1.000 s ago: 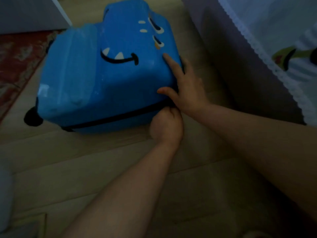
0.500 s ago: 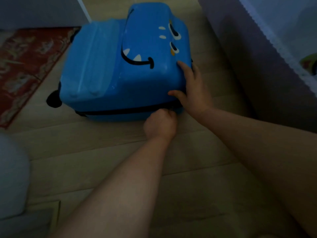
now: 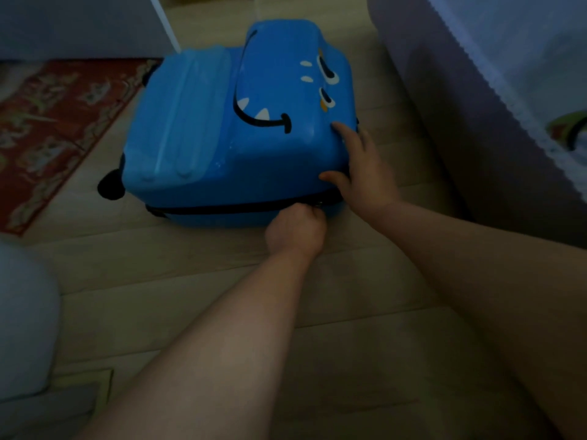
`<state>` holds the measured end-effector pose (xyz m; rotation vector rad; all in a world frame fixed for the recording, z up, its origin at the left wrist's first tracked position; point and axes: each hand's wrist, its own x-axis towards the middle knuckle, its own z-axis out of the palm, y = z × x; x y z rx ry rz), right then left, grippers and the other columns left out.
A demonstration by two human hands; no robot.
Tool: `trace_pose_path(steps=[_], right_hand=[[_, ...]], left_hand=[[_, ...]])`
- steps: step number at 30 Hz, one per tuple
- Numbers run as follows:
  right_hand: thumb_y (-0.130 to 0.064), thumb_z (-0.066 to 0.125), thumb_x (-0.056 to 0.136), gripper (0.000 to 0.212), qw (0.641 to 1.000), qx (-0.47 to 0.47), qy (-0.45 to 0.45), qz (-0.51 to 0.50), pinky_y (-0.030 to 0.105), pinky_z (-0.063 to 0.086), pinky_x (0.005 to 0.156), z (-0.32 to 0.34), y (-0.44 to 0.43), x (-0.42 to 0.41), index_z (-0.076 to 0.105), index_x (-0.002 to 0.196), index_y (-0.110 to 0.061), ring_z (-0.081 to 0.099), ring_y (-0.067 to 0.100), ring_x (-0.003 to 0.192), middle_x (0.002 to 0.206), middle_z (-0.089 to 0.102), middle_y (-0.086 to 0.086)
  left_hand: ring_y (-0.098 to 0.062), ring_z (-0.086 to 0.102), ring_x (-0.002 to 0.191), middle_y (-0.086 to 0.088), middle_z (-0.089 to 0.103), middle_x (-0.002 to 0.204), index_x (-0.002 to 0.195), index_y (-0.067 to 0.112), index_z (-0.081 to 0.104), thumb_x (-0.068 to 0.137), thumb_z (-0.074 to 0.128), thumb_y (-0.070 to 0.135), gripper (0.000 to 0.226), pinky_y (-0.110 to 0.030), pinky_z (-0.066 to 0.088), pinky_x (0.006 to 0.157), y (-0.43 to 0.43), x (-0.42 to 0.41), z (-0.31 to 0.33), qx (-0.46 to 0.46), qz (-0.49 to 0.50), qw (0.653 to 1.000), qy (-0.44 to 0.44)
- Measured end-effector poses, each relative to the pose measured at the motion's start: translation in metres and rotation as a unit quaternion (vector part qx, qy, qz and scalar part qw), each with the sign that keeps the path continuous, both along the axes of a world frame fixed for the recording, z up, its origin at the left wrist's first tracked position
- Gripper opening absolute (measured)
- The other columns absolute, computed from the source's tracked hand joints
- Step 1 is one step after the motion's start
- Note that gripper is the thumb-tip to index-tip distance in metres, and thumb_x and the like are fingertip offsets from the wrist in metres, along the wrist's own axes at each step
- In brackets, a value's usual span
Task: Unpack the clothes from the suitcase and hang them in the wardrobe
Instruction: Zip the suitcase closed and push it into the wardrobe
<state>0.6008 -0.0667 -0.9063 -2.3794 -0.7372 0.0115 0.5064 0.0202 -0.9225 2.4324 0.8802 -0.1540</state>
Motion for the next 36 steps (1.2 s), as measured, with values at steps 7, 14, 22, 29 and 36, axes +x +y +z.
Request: trace_pose_path(steps=[7, 14, 22, 29, 36], right_hand=[[-0.065, 0.060, 0.074, 0.103, 0.984, -0.099, -0.130, 0.075, 0.063, 0.008, 0.112, -0.001, 0.002, -0.010, 0.003, 0.151, -0.026, 0.000, 0.034, 0.146, 0.159, -0.003, 0.011], [-0.049, 0.076, 0.068, 0.117, 0.992, -0.053, -0.103, 0.048, 0.054, 0.023, 0.113, 0.026, 0.034, -0.003, 0.002, 0.151, -0.014, 0.006, 0.026, 0.147, 0.160, 0.006, 0.001], [-0.047, 0.077, 0.067, 0.115, 0.994, -0.032, -0.103, 0.011, 0.050, 0.027, 0.113, 0.032, 0.050, 0.006, 0.004, 0.151, -0.018, 0.012, 0.021, 0.146, 0.159, 0.011, -0.003], [-0.047, 0.074, 0.071, 0.112, 0.995, -0.037, -0.097, 0.007, 0.049, 0.024, 0.110, 0.039, 0.051, 0.012, 0.000, 0.151, -0.021, 0.009, 0.019, 0.146, 0.159, 0.007, -0.005], [-0.049, 0.073, 0.071, 0.114, 0.996, -0.034, -0.085, 0.001, 0.051, 0.024, 0.113, 0.043, 0.053, 0.012, -0.003, 0.151, -0.019, 0.009, 0.021, 0.146, 0.159, 0.007, -0.002]], left_hand=[[-0.032, 0.059, 0.096, -0.012, 0.065, 0.096, 0.082, 0.012, 0.060, 0.093, 0.039, 0.026, 0.028, -0.035, 0.041, 0.075, 0.002, -0.010, 0.001, -0.001, -0.025, 1.000, -0.014], [-0.035, 0.057, 0.092, -0.022, 0.065, 0.092, 0.076, 0.003, 0.061, 0.093, 0.043, 0.018, 0.029, -0.043, 0.041, 0.085, 0.019, -0.011, 0.009, 0.032, -0.054, 0.990, -0.126], [-0.034, 0.054, 0.097, -0.016, 0.061, 0.104, 0.080, 0.004, 0.061, 0.093, 0.041, 0.025, 0.032, -0.037, 0.039, 0.072, 0.038, -0.004, 0.011, 0.090, -0.013, 0.986, -0.138], [-0.035, 0.049, 0.092, -0.020, 0.060, 0.090, 0.076, -0.006, 0.063, 0.086, 0.042, 0.020, 0.035, -0.043, 0.046, 0.069, 0.033, -0.001, 0.008, 0.118, -0.019, 0.961, -0.250], [-0.035, 0.047, 0.091, -0.016, 0.054, 0.099, 0.074, 0.001, 0.070, 0.087, 0.054, 0.024, 0.030, -0.039, 0.043, 0.072, 0.046, -0.005, 0.008, 0.196, -0.038, 0.949, -0.242]])
